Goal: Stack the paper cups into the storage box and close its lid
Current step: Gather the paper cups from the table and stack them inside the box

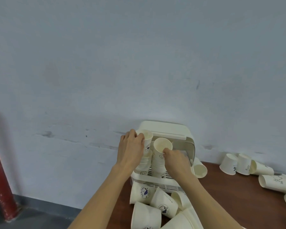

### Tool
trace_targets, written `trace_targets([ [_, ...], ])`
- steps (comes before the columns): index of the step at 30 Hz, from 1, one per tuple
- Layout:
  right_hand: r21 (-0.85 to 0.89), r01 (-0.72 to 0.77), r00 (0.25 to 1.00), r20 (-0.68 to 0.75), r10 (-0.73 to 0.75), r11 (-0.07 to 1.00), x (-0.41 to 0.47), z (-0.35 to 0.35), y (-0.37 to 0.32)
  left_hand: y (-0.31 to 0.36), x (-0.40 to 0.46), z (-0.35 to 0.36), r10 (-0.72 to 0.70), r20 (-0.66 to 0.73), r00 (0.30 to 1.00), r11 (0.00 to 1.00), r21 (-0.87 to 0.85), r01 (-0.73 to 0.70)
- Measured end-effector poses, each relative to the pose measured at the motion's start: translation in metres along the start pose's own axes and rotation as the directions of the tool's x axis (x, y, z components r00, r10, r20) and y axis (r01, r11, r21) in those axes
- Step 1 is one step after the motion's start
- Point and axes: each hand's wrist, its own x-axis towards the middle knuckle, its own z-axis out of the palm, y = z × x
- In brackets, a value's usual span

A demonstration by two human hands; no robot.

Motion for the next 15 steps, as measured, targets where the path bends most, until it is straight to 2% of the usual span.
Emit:
trace_targets([
  [9, -0.093, 0.015, 0.990, 0.140, -0.002, 0.996, -0.011, 0.008, -0.008, -0.013, -0.011, 0.030, 0.029, 0.088, 0.996, 0.998, 0.061, -0.035],
  [15, -0.107, 0.076, 0.986, 0.159, -0.058, 0.991, -0.012, 0.021, -0.009, -0.013, -0.007, 0.028, 0.048, 0.180, 0.982, 0.988, 0.136, -0.073],
])
